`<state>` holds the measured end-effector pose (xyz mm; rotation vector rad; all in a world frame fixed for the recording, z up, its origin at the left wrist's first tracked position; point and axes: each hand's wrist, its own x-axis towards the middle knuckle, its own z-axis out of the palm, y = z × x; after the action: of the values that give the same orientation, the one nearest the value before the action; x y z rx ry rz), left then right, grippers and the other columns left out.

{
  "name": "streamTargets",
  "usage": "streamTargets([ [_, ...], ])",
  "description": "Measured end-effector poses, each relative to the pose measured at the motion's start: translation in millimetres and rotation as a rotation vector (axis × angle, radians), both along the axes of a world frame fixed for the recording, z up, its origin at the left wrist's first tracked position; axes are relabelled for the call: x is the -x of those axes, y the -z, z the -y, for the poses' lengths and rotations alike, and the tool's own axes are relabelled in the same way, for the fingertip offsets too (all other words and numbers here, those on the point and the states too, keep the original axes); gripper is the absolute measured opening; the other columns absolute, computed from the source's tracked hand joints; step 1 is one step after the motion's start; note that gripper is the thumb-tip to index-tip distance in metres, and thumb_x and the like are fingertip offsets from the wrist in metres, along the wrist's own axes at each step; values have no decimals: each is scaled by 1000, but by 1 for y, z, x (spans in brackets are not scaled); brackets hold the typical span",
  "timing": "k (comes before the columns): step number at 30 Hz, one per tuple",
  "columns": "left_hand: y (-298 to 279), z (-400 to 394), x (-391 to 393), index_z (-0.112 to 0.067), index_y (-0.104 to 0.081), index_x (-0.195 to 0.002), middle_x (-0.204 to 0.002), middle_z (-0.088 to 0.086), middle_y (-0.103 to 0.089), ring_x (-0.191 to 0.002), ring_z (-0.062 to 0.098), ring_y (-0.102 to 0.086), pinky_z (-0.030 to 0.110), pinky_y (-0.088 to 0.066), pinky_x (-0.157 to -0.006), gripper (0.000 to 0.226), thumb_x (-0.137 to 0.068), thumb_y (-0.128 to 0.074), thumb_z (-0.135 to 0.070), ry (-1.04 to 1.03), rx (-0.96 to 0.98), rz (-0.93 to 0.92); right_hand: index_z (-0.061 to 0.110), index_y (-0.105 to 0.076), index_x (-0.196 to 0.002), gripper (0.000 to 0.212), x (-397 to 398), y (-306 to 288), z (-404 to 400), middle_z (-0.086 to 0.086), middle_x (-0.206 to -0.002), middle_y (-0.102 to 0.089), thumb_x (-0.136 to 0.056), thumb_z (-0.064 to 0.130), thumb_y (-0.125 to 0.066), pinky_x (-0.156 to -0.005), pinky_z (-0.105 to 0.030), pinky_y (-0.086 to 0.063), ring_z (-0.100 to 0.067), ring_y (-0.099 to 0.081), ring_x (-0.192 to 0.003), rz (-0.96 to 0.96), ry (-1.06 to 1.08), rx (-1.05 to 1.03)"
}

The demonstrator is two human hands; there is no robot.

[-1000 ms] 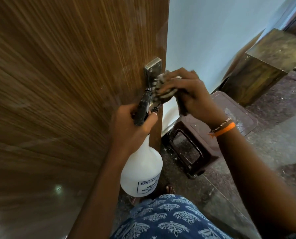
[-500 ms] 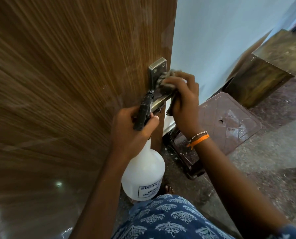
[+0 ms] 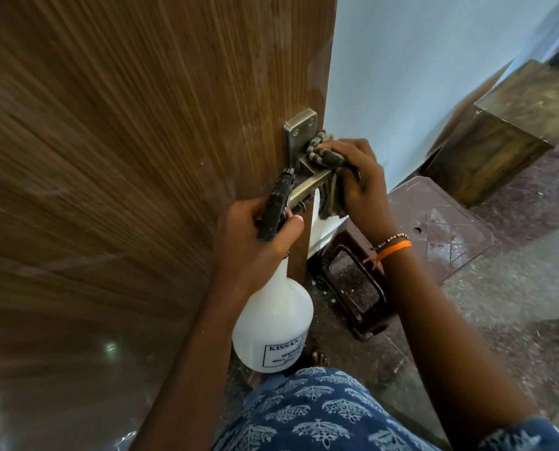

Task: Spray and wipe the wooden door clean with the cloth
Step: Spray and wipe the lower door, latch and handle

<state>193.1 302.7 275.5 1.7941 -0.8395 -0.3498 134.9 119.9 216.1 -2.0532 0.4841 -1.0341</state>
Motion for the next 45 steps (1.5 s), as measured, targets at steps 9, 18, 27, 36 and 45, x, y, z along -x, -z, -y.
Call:
streamTargets([
  [9,0,-2,3,7,-65,-76,-67,22,-64,-67,26,-62,22,-48,-59,32,-75,-60,-25,-25,30,-9,13,-61,-114,40,-8,-18,-13,-11,-109,-59,-86,-11,-44,-96,-35,-49,-23,-56,-107,198,36,-318],
  [18,10,-22,-3,1,-67,-75,-67,12,-67,-69,20,-67,42,-55,-69,40,-73,-59,-39,-107,7,13,30,-54,-99,20,-49,34,-107,-19,-104,-55,-80,31,-60,-86,-55,-49,-35,-58,-98,258,333,-808],
  [27,5,-35,-9,1,-67,-76,-67,19,-65,-70,27,-66,36,-53,-68,42,-72,-61,-40,-131,9,-42,-3,-61,-112,32,-20,51,-114,-22,-115,-48,-82,-9,-50,-94,-15,-41,0,-44,-110,104,130,-206],
  [36,8,-40,-5,1,-67,-74,-67,13,-66,-70,17,-64,25,-49,-66,38,-72,-63,-37,-109,-8,-39,8,-49,-134,49,-45,54,-107,-25,-129,-39,-88,-5,-58,-103,-51,-42,-34,-42,-126,181,255,-149],
  [45,6,-33,-1,-5,-68,-74,-67,5,-66,-72,15,-65,34,-51,-73,39,-68,-60,-43,-62,-62,-69,8,-66,-113,45,-8,61,-75,-19,-122,-52,-82,-18,-46,-100,-32,-48,-10,-49,-115,5,103,-174],
])
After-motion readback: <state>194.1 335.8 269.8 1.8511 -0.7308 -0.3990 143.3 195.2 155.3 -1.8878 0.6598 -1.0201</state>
